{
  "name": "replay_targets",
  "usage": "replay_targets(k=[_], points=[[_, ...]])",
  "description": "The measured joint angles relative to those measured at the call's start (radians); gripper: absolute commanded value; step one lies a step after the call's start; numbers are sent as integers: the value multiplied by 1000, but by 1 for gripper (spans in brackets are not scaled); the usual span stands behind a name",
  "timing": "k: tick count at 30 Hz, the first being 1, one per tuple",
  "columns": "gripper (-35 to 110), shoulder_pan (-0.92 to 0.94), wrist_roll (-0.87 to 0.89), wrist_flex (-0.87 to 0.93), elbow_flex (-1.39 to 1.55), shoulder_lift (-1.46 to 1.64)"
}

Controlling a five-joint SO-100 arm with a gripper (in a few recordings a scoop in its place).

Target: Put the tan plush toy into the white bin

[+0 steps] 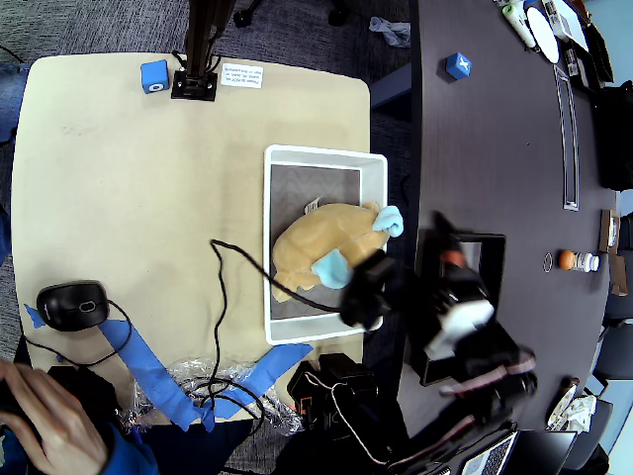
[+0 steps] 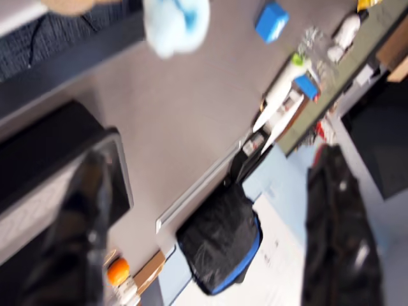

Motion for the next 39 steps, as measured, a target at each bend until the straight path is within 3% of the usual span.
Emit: replay_targets(k=[12,25,39], points=[[42,98,0,0,83,256],[42,344,-103,0,255,500],[42,362,-103,0,293,566]])
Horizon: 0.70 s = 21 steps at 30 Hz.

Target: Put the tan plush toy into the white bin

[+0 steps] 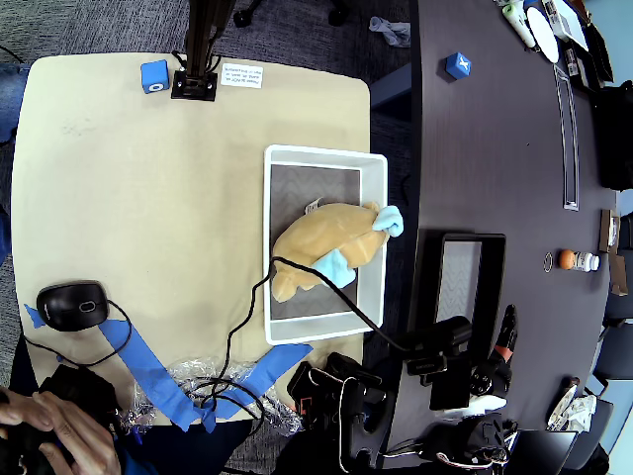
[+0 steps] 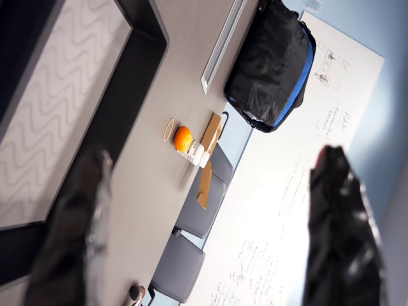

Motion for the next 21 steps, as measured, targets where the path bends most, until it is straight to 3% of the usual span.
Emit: replay_targets(k=[21], points=[[42,78,6,0,175,193]])
